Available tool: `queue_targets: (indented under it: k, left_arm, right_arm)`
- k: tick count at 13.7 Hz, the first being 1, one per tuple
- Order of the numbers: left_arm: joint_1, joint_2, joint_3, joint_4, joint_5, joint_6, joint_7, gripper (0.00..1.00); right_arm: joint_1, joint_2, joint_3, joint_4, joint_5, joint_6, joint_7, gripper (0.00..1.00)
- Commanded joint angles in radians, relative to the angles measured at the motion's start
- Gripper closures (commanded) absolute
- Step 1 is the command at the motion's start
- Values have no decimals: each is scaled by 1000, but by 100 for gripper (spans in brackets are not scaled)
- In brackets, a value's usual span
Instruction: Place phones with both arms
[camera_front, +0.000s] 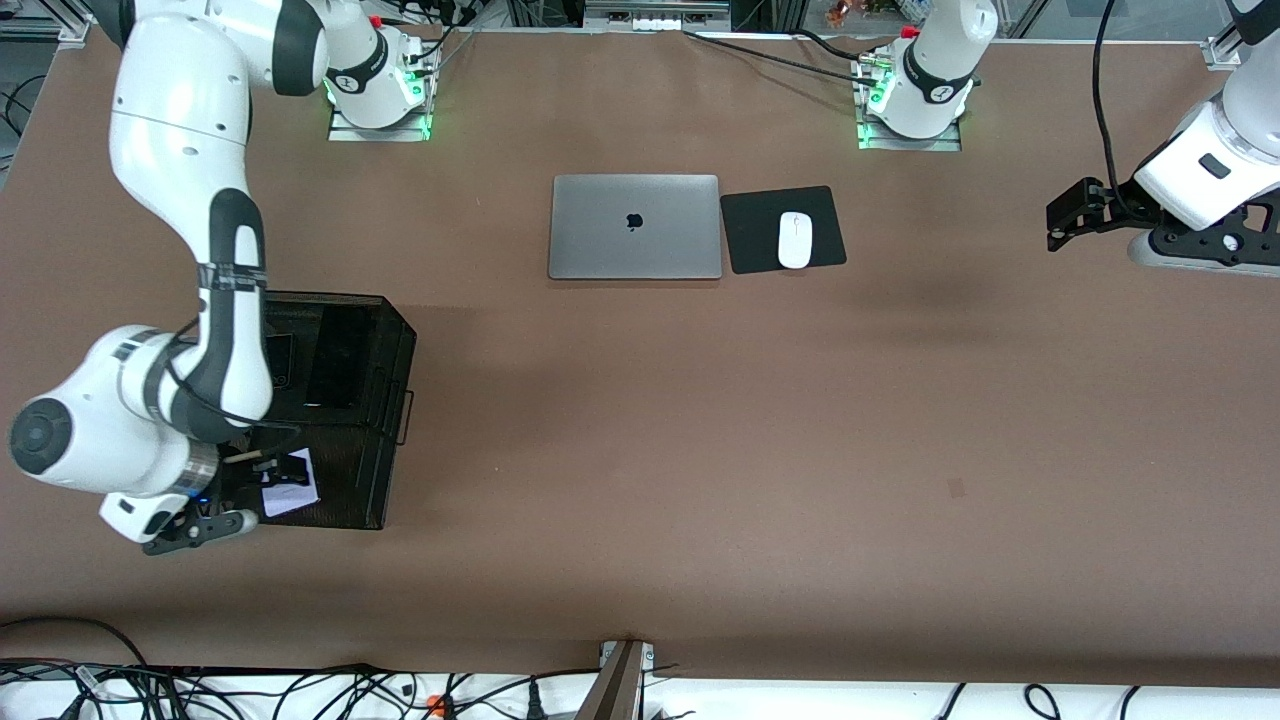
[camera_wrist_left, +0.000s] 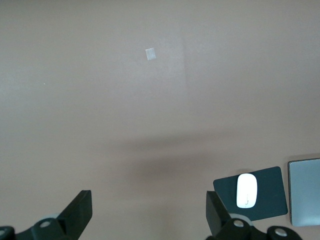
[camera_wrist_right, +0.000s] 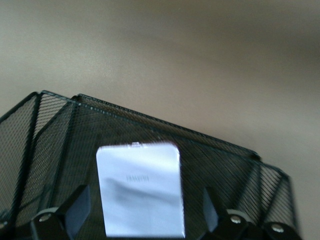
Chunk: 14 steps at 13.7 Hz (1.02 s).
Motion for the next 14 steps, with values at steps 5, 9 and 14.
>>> queue_targets:
  k: [5, 9, 14]
  left_arm:
    - [-1, 16, 2, 35, 9, -19, 13, 0]
    - [-1, 21, 2, 40, 9, -20, 20, 0]
    - [-9, 19, 0, 41, 9, -23, 20, 0]
  right_arm:
    - [113, -223, -142, -58, -112, -296, 60, 0]
    - [308, -323, -331, -155, -152, -367, 133, 0]
    - [189, -576, -34, -261, -436, -357, 348, 0]
